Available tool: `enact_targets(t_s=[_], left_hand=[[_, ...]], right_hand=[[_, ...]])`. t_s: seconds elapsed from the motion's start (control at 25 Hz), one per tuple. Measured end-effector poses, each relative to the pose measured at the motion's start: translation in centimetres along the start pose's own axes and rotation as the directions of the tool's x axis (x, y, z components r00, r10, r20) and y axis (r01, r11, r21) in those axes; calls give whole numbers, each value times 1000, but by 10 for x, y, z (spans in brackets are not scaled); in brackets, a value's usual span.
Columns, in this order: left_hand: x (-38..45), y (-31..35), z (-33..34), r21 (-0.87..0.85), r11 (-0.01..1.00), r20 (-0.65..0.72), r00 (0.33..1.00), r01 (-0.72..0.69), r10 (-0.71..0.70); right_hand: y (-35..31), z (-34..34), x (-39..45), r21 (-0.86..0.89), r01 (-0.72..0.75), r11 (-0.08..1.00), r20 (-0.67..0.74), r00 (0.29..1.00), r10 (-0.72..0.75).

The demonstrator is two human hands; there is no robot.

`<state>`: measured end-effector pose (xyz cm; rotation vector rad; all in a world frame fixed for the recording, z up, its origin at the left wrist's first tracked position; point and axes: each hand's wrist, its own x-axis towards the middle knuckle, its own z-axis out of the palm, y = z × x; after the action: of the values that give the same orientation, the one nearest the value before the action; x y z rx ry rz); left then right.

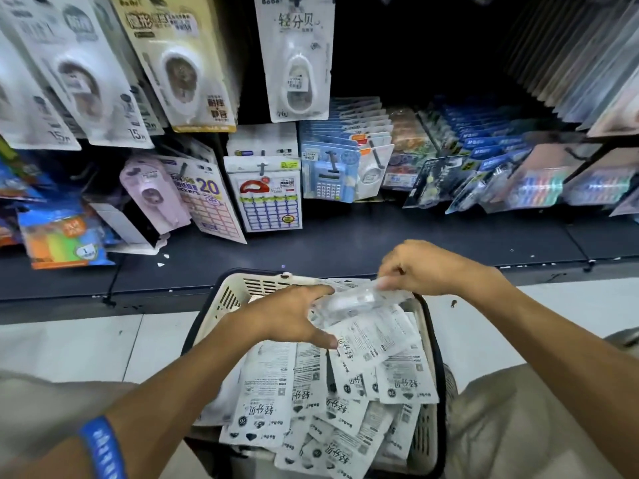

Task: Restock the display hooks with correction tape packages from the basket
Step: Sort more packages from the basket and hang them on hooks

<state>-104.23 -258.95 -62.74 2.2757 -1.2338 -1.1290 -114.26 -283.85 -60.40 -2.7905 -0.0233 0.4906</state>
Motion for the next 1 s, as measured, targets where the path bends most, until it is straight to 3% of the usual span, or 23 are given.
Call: enact_targets(t_s=[0.08, 0.16, 0.2, 0.28, 0.32, 0.36, 0.4, 0.44, 0.48, 0.52, 0.56, 0.64, 0.68, 0.76, 0.8, 0.84, 0.88, 0.92, 1.0], left_hand=[[3, 5, -3, -293, 955, -29, 999, -36, 29], [8, 10, -5, -440, 898, -10, 1000, -25, 23], [9, 12, -6, -444, 896, -19, 1000, -9, 1], [13, 11, -9, -453, 890, -115, 987, 45, -108], [14, 8, -11, -500, 863, -182, 967, 65, -179], [15, 4, -15, -561, 824, -239, 938, 77, -251], [15, 1, -19, -611, 787, -278, 909, 81, -310], [15, -3, -21, -646, 759, -297, 889, 82, -349], [15, -7, -21, -670, 738, -303, 877, 81, -371], [14, -9, -20, -681, 728, -302, 876, 77, -376], [13, -11, -17, -675, 734, -295, 882, 81, -369], [13, -17, -12, -646, 754, -285, 880, 117, -380], [13, -22, -10, -638, 759, -299, 866, 132, -401], [14, -31, -9, -652, 744, -332, 826, 149, -456], [14, -34, -9, -665, 730, -334, 812, 157, -479], [15, -35, -9, -688, 709, -322, 811, 155, -489], [16, -33, -9, -728, 672, -291, 827, 134, -480], [16, -29, -8, -785, 611, -244, 858, 99, -452], [17, -17, -8, -914, 403, -108, 934, 41, -340]], right_hand=[[-18, -13, -3, 285, 111, 952, -115, 990, -81], [-33, -10, -1, 576, 196, 794, -273, 961, -39], [-35, -6, 3, 705, 199, 681, -356, 929, 97], [-34, 9, 10, 845, 129, 519, -408, 783, 470], [-28, 18, 10, 819, 37, 573, -409, 739, 536], [-20, 31, 8, 649, -114, 752, -408, 782, 471], [-13, 46, 3, 329, -206, 922, -293, 906, 306], [-10, 66, -3, 40, -171, 985, -49, 984, 172], [-13, 89, -8, -149, -78, 986, 183, 977, 105], [-17, 111, -12, -261, -12, 965, 320, 942, 98], [-20, 126, -12, -345, 18, 939, 319, 943, 99], [-12, 126, -2, -375, -20, 927, 111, 992, 66], [-5, 114, 1, -263, -74, 962, -19, 997, 71], [9, 83, 0, 204, -157, 966, -95, 979, 179], [11, 66, -2, 533, -156, 832, -102, 964, 246], [8, 52, -4, 789, -122, 602, -75, 954, 291], [0, 44, -5, 927, -76, 367, -46, 949, 311], [-11, 39, -5, 977, -49, 208, -21, 946, 323], [-42, 47, -1, 989, -59, 138, 3, 927, 376]])
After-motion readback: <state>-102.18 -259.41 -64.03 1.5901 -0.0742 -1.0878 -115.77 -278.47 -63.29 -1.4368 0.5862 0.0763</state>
